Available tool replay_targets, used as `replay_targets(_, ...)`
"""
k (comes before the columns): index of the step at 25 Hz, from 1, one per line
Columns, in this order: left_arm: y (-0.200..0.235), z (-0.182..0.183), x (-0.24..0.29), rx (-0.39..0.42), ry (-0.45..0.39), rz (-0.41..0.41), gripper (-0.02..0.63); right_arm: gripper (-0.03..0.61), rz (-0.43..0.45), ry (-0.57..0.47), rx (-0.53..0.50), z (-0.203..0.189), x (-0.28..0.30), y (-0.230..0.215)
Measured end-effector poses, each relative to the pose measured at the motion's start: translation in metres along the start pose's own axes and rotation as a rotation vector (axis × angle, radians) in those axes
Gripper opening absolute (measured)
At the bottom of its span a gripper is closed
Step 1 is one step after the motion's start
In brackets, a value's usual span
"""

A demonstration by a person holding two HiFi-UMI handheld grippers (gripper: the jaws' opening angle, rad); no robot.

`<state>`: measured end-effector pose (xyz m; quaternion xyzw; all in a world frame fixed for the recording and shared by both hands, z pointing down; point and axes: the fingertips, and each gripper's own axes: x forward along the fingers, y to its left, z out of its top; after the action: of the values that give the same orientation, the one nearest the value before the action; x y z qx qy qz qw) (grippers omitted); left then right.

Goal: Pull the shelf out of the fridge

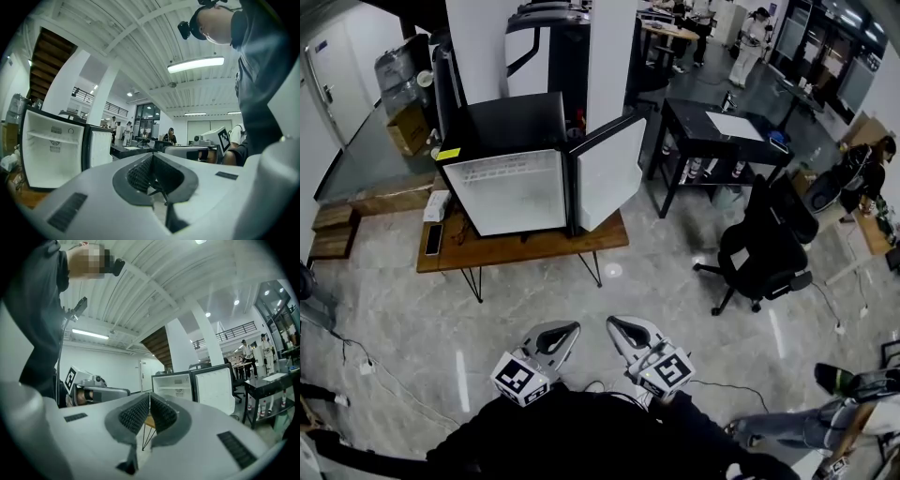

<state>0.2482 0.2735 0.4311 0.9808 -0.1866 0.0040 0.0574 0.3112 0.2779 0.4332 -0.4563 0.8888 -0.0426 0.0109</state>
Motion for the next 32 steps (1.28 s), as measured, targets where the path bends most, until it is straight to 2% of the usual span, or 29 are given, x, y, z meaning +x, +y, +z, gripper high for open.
replay_targets(7,0.010,0.006,-0.005,0.006,-0.009,0.040,0.008,0.009,0.016,-0.019,-0.009,0.008,0.007,0.004)
replay_targets(13,0.044,-0.002,-0.016,-0.003,-0.003,0.091,0.008,0.008,0.064,-0.093,-0.002,0.020,0.044,0.010)
replay_targets(18,0.099,0.001,-0.030,-0.012,-0.009,0.122,0.008,0.006,0.090,0.003,-0.079,0.007,0.100,0.016)
replay_targets(25,0.194,0.015,-0.050,0.008,-0.032,0.156,0.008,0.008,0.061,0.073,-0.092,-0.003,0.200,0.005)
replay_targets(32,0.297,0.031,-0.073,0.004,-0.054,0.174,0.008,0.009,0.016,0.072,0.011,-0.001,0.307,-0.011)
